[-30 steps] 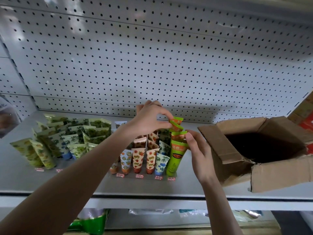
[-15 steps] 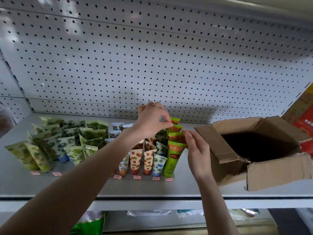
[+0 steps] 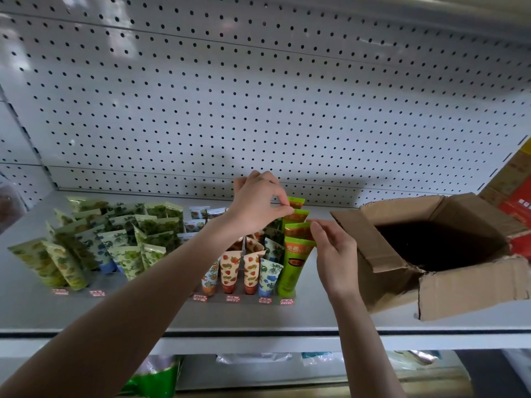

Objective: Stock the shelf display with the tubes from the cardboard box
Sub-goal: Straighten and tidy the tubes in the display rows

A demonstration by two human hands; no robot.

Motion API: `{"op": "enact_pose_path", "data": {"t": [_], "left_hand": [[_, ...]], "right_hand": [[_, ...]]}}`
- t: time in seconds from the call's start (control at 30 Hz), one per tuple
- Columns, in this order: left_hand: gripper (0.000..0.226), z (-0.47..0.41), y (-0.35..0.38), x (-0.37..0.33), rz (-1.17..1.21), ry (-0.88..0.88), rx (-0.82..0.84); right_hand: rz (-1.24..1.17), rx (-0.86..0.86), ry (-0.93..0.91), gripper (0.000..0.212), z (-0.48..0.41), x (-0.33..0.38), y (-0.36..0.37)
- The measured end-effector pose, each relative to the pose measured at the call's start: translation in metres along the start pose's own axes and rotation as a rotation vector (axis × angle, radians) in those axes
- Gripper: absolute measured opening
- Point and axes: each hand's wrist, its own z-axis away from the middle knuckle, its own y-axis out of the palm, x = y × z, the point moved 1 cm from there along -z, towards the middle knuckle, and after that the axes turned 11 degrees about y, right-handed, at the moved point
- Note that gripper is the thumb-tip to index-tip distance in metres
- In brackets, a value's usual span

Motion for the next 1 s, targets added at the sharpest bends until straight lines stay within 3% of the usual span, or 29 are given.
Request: {"op": "enact_pose_path", "data": {"t": [0.33, 0.43, 0.6, 0.8, 1.0], "left_hand": [[0.013, 0.009, -0.010, -0.002, 0.089, -0.003, -0.070], [0.013, 0.014, -0.013, -0.005, 0.199, 0.039, -0.002], [0.014, 0.017, -0.010, -0.011, 0.156, 0.064, 0.107], [0.013, 0.019, -0.008, -0.014, 0.151, 0.055, 0.127], [0.013, 0.019, -0.005, -0.016, 0.130, 0.043, 0.100]], "right_hand": [[-0.012, -0.017, 0.028, 0.020, 0.007, 0.001, -0.002], [-0.036, -0.007, 0.021, 0.021, 0.015, -0.004, -0.007], [-0.078, 0.059, 0.004, 0.028, 0.024, -0.012, -0.012], [-0.054, 0.133, -0.100, 0.014, 0.024, -0.015, -0.015], [-0.058, 0.185, -0.136, 0.013, 0.020, -0.015, -0.015]]}}
